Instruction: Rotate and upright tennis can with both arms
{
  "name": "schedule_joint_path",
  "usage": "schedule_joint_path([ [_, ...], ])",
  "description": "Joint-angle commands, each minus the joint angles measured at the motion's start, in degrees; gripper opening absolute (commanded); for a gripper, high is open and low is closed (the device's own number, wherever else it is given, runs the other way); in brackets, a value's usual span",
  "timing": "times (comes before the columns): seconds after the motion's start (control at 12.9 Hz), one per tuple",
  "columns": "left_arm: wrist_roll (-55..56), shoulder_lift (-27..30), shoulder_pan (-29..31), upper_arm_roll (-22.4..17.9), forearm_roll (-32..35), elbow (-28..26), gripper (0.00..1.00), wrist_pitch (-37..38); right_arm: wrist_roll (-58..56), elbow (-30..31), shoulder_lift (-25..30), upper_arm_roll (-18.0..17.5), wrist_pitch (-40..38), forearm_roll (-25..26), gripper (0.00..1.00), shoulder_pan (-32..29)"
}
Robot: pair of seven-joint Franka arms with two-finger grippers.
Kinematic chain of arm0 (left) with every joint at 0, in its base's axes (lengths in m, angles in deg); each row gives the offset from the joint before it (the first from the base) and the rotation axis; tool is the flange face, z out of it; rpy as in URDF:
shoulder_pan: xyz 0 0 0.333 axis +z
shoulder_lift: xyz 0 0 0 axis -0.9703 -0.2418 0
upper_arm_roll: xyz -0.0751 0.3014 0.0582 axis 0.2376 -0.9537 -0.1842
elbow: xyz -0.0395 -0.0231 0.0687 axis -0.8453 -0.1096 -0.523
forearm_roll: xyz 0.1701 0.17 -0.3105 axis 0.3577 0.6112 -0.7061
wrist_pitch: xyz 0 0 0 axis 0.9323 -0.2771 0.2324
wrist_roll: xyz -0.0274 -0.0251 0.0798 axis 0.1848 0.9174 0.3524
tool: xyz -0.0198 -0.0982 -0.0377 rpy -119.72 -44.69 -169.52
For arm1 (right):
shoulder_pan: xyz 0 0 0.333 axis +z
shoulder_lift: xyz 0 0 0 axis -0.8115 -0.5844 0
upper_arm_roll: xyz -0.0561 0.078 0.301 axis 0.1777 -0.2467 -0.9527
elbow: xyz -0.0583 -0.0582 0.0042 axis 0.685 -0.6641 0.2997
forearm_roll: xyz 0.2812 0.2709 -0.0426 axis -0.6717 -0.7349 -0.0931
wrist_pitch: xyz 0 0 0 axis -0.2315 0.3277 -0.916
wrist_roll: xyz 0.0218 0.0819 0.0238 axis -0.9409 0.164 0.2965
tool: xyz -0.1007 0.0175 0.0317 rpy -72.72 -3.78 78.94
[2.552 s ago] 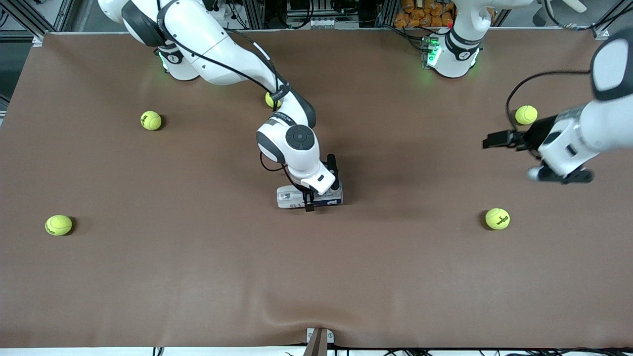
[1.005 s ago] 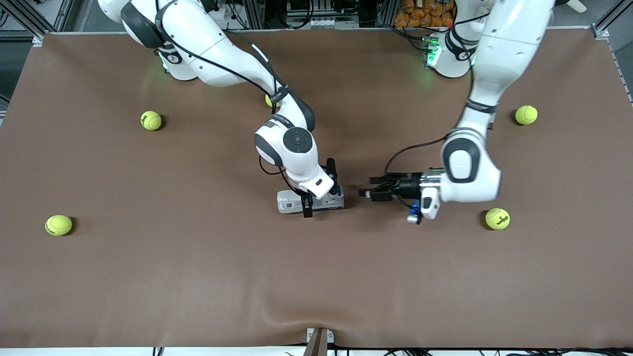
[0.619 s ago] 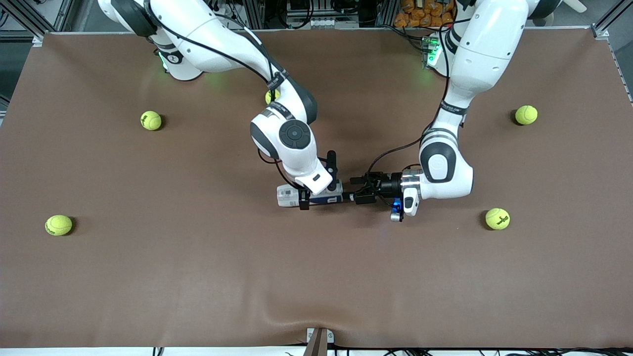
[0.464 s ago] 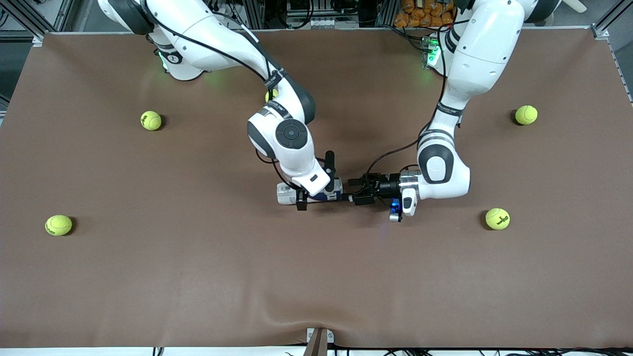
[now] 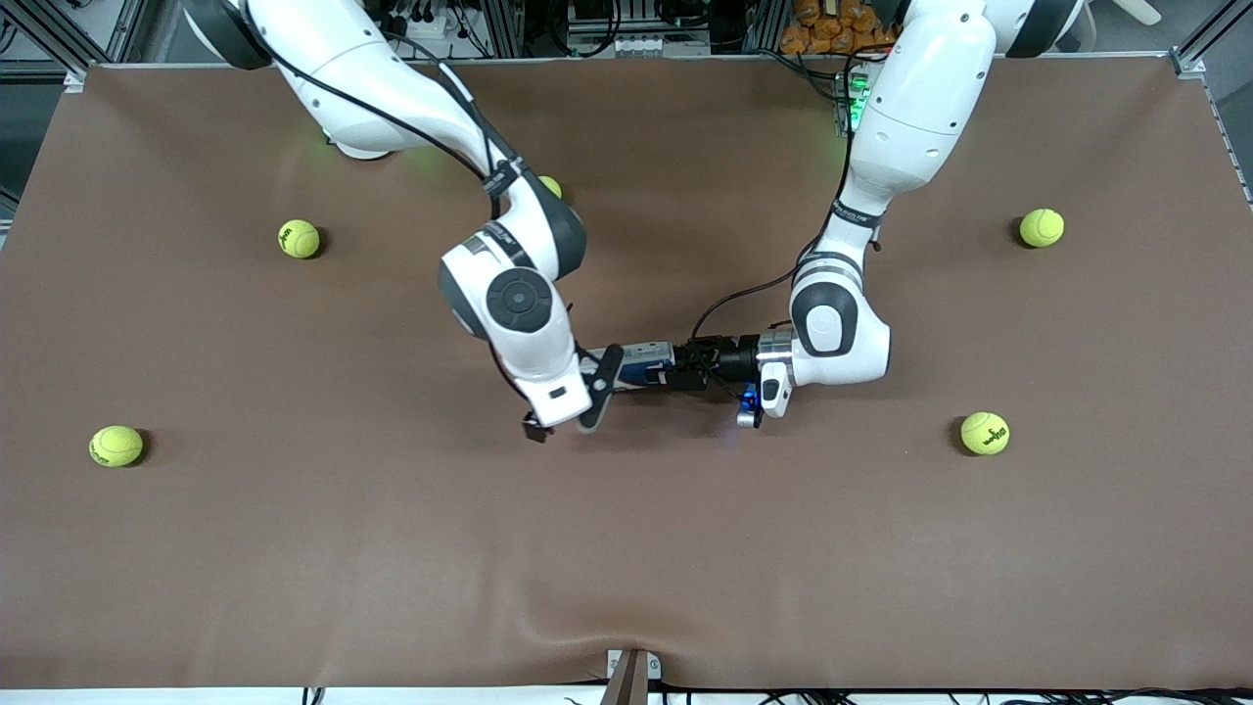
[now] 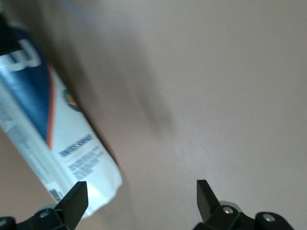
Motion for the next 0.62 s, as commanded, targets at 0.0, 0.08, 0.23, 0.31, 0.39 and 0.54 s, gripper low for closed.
schedule_joint_path([
  [0.0,-1.11,-2.63,-0.4,-0.24,-1.96,3.71,0.32,-0.43,8.52,1.22,3.8,-0.58,-1.2,-0.6,1.0,-4.77],
  [0.08,-1.19,-2.55,-1.01,-0.24,-2.66,4.25,0.0,-0.43,10.29,1.22,4.77,-0.58,-1.2,-0.6,1.0,-7.06],
  [0.23,-1.02,-1.58,-1.46,-0.59,-2.32,5.04,0.0,-0.51,10.39,1.92,7.32,-0.67,-2.68,-0.6,1.0,-11.8],
  [0.31,-0.84,-0.62,-1.37,-0.59,-1.7,5.04,0.0,-1.56,10.48,2.01,8.9,-0.76,-4.35,-0.6,1.0,-13.48],
  [0.39,-0.23,0.35,-1.37,-1.11,-1.09,5.13,0.0,-2.09,10.48,2.1,10.74,-0.76,-5.93,-0.6,1.0,-15.32],
  [0.54,3.17,3.24,-0.76,-1.21,3.73,6.09,0.0,-2.62,10.48,2.28,14.6,-0.76,-11.98,-0.69,1.0,-18.31],
])
